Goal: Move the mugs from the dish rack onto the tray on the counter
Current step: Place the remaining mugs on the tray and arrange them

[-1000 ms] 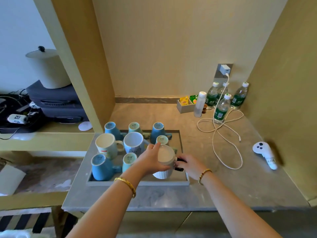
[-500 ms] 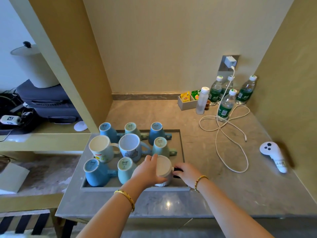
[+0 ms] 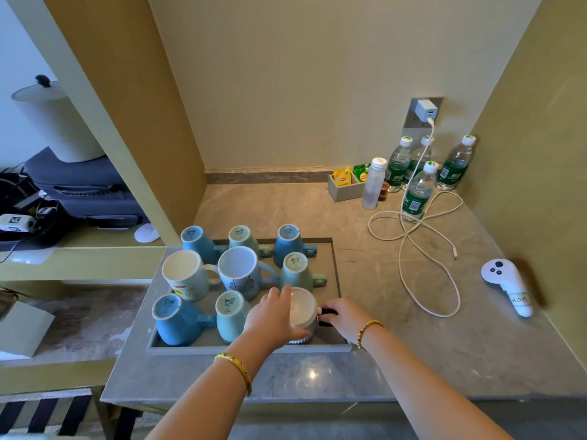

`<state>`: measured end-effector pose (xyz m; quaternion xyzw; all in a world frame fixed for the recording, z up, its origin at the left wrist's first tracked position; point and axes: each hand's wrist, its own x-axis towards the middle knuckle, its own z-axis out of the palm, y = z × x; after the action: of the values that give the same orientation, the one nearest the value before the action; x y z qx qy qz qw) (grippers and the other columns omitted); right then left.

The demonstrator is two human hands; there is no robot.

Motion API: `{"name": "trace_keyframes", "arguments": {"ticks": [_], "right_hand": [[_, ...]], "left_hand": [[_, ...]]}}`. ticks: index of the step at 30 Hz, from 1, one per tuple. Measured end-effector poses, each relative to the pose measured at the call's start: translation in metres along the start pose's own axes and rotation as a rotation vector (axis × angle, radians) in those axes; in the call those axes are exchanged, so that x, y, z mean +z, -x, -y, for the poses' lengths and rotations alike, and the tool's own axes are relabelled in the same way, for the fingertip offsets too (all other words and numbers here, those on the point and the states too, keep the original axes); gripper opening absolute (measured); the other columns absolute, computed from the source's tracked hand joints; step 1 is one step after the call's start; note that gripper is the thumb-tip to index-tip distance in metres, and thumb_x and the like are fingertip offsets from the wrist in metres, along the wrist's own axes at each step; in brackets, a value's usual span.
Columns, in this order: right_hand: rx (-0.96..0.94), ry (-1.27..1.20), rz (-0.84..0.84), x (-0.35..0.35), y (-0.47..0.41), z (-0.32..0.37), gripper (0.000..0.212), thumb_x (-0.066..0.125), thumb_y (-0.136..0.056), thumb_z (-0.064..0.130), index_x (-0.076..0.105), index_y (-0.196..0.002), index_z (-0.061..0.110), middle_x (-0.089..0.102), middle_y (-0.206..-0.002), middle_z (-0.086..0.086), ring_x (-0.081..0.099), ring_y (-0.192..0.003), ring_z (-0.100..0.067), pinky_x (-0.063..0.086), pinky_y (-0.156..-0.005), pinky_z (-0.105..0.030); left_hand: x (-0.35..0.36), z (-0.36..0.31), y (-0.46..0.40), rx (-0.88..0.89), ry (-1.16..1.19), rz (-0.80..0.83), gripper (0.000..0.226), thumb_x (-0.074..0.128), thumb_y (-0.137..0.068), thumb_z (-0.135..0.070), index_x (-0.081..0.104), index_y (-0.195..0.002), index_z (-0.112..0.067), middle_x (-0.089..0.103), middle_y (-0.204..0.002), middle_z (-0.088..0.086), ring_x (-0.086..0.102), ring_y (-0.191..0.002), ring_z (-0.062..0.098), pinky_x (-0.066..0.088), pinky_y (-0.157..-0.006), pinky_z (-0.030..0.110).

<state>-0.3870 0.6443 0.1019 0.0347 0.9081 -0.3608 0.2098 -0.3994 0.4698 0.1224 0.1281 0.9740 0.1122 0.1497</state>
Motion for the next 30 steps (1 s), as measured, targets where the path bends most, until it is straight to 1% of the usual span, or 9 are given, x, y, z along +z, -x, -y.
{"name": "trace_keyframes", "arguments": {"ticks": [2, 5, 7, 9, 11, 16, 20, 26, 30], "right_hand": [[0.006, 0.020, -0.005, 0.000, -0.002, 0.002, 0.020, 0.055, -0.090, 0.024, 0.067, -0.105, 0.017, 0.068, -0.104, -0.006, 0.060, -0.093, -0.020, 0.043, -0.079, -0.026], [0.027, 0.028, 0.030, -0.001, -0.002, 0.004, 0.019, 0.054, -0.091, 0.028, 0.066, -0.103, 0.019, 0.069, -0.101, -0.004, 0.059, -0.089, -0.017, 0.044, -0.077, -0.025], [0.029, -0.057, 0.049, -0.001, -0.001, 0.008, 0.022, 0.049, -0.093, 0.027, 0.064, -0.108, 0.023, 0.066, -0.102, 0.003, 0.058, -0.093, -0.013, 0.044, -0.080, -0.024], [0.022, -0.227, 0.001, -0.003, -0.001, 0.017, 0.032, 0.043, -0.095, 0.022, 0.056, -0.124, 0.021, 0.058, -0.115, 0.005, 0.052, -0.106, -0.012, 0.039, -0.091, -0.025], [-0.024, -0.244, -0.114, -0.006, -0.004, 0.031, 0.036, 0.039, -0.096, 0.020, 0.049, -0.131, 0.020, 0.057, -0.122, 0.000, 0.051, -0.104, -0.012, 0.038, -0.089, -0.024], [-0.236, -0.195, -0.378, 0.000, -0.020, 0.090, 0.026, 0.042, -0.094, 0.012, 0.059, -0.113, 0.015, 0.061, -0.106, -0.002, 0.053, -0.095, -0.012, 0.044, -0.083, -0.026], [-0.299, -0.188, -0.419, 0.018, -0.043, 0.142, 0.022, 0.044, -0.094, 0.012, 0.060, -0.109, 0.012, 0.064, -0.106, -0.004, 0.059, -0.100, -0.017, 0.046, -0.085, -0.028], [-0.310, -0.033, -0.388, 0.039, -0.087, 0.198, 0.025, 0.044, -0.094, 0.009, 0.056, -0.115, 0.007, 0.056, -0.118, -0.010, 0.050, -0.114, -0.024, 0.040, -0.098, -0.031], [-0.160, 0.161, -0.367, 0.047, -0.119, 0.217, 0.030, 0.045, -0.095, 0.019, 0.048, -0.124, 0.009, 0.044, -0.129, -0.009, 0.040, -0.121, -0.026, 0.036, -0.102, -0.032]], "left_hand": [[0.000, 0.002, 0.000, 0.006, 0.000, -0.003, 0.097, 0.070, -0.064, -0.063, 0.024, -0.137, -0.018, 0.044, -0.132, 0.006, 0.046, -0.121, 0.024, 0.046, -0.093, 0.036], [-0.002, 0.009, 0.000, 0.067, -0.080, 0.021, 0.101, 0.062, -0.070, -0.068, 0.017, -0.144, -0.015, 0.039, -0.141, 0.010, 0.040, -0.129, 0.029, 0.031, -0.109, 0.040], [-0.010, 0.014, 0.002, 0.102, -0.066, 0.031, 0.092, 0.051, -0.078, -0.068, 0.018, -0.145, -0.015, 0.036, -0.146, 0.008, 0.034, -0.133, 0.027, 0.025, -0.112, 0.041], [-0.024, 0.020, 0.003, 0.123, 0.039, -0.008, 0.074, 0.045, -0.086, -0.061, 0.028, -0.143, -0.018, 0.038, -0.145, 0.005, 0.034, -0.133, 0.024, 0.028, -0.110, 0.037], [-0.041, 0.028, 0.003, 0.133, 0.158, -0.092, 0.055, 0.045, -0.092, -0.049, 0.038, -0.138, -0.020, 0.044, -0.141, 0.003, 0.038, -0.129, 0.020, 0.034, -0.104, 0.034], [-0.082, 0.066, 0.002, 0.106, 0.267, -0.284, 0.039, 0.045, -0.095, -0.024, 0.046, -0.134, -0.019, 0.046, -0.138, 0.004, 0.041, -0.126, 0.021, 0.034, -0.102, 0.031], [-0.107, 0.117, -0.005, 0.020, 0.279, -0.351, 0.037, 0.047, -0.094, -0.020, 0.049, -0.131, -0.016, 0.051, -0.132, 0.005, 0.046, -0.120, 0.023, 0.037, -0.097, 0.032], [-0.136, 0.200, -0.036, -0.061, 0.291, -0.271, 0.051, 0.056, -0.089, -0.017, 0.040, -0.137, -0.019, 0.042, -0.138, 0.007, 0.041, -0.125, 0.025, 0.034, -0.105, 0.034], [-0.147, 0.234, -0.068, -0.014, 0.236, -0.131, 0.051, 0.060, -0.087, -0.021, 0.041, -0.134, -0.024, 0.041, -0.138, 0.005, 0.043, -0.124, 0.024, 0.035, -0.099, 0.031]]}}
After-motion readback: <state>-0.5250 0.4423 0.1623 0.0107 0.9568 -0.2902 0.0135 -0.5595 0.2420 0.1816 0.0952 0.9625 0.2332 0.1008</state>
